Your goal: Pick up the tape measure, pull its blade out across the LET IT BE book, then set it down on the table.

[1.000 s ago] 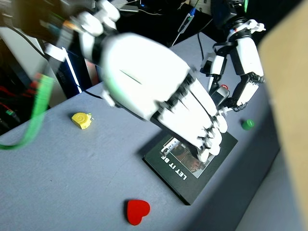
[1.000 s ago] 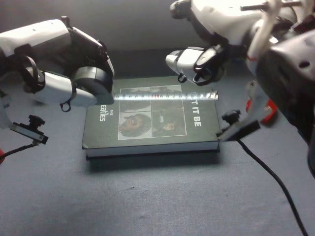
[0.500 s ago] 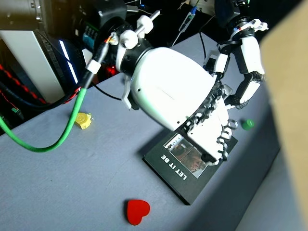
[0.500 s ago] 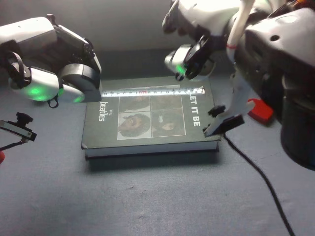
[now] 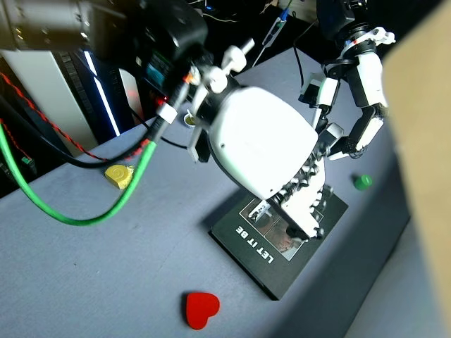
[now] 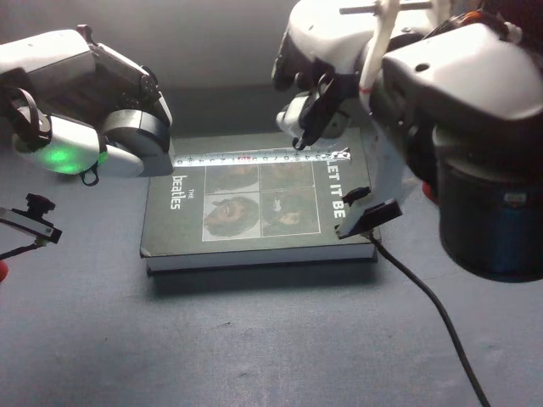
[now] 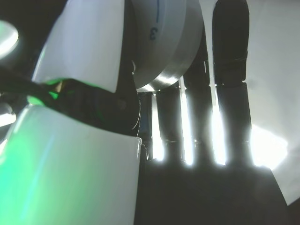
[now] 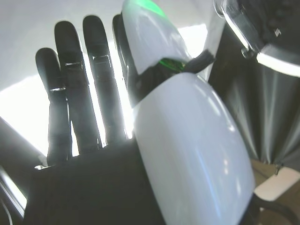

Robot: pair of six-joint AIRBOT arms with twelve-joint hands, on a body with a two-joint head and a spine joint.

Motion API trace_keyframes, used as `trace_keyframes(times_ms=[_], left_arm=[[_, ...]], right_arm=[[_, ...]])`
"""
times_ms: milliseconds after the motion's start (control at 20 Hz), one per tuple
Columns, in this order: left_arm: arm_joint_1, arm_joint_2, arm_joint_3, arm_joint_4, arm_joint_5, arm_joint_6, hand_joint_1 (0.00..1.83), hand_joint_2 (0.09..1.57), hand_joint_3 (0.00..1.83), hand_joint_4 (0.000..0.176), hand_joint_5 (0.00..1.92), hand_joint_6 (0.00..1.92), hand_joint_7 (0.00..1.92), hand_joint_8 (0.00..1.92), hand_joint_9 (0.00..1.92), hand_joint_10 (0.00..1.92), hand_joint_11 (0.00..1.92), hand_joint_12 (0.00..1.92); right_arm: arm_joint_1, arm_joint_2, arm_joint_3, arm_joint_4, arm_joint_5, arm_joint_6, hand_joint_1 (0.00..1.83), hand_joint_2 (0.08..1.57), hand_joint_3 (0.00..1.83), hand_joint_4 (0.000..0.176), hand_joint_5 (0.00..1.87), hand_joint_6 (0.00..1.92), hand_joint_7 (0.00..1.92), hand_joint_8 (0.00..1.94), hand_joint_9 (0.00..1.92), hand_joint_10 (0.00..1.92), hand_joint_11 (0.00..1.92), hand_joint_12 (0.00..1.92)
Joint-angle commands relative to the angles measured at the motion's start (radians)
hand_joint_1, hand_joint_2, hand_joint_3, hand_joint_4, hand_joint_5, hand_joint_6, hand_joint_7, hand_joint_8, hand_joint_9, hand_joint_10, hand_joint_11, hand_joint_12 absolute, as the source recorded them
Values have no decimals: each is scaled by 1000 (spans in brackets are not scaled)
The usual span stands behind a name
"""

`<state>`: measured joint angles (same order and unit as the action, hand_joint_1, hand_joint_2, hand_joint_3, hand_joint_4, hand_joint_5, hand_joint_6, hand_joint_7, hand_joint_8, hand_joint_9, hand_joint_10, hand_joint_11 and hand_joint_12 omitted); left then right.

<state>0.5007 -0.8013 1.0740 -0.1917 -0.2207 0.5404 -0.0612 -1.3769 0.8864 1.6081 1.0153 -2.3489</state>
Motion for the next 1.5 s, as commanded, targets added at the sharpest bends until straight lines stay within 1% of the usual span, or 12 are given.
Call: trace_keyframes(times_ms=[0,150,450,650,900,1050,1250,1450], left_arm=[[-20,0,8,-9,-119,-15,1385,1076,0,0,926,988,1167,548,1024,1080,918,961],[-21,0,7,-9,-119,-15,1385,1077,0,0,927,992,1160,552,1025,1083,918,961],[-24,-2,10,-26,-116,-19,1383,1081,0,0,929,999,1152,574,998,1111,911,964],[-23,-2,12,-35,-117,-19,1384,1081,0,0,916,999,1143,590,1020,1095,920,968],[-23,-2,8,-35,-118,-19,1384,1081,0,0,916,1000,1142,591,1019,1095,919,965],[-23,-2,11,-35,-120,-19,1384,1082,0,0,910,995,1159,582,1004,1114,929,968],[-22,-2,11,-35,-120,-19,1384,1082,0,0,909,998,1161,574,1008,1110,941,971],[-21,-2,11,-35,-120,-19,1384,1081,0,0,908,996,1166,568,1007,1110,929,965]], right_arm=[[3,0,4,-86,12,0,1102,1170,0,0,800,33,839,32,768,116,309,1225],[-13,-6,9,-82,9,-8,1109,1166,0,0,775,18,847,30,775,116,308,1219],[-29,-9,11,-76,13,-23,1109,1164,0,0,788,19,845,23,759,107,290,1213],[-51,-9,11,-75,22,-42,1109,1164,0,0,790,17,858,25,776,113,302,1218],[-59,-9,11,-82,20,-38,1105,1162,0,0,749,0,860,22,774,110,310,1222],[-76,-9,11,-133,21,-25,1104,1162,0,0,728,0,860,20,775,110,313,1224],[-82,-9,12,-133,17,-24,1104,1162,0,0,785,24,875,22,782,110,320,1224],[-84,-13,20,-131,9,-23,1105,1163,0,0,769,15,889,25,783,109,314,1219]])
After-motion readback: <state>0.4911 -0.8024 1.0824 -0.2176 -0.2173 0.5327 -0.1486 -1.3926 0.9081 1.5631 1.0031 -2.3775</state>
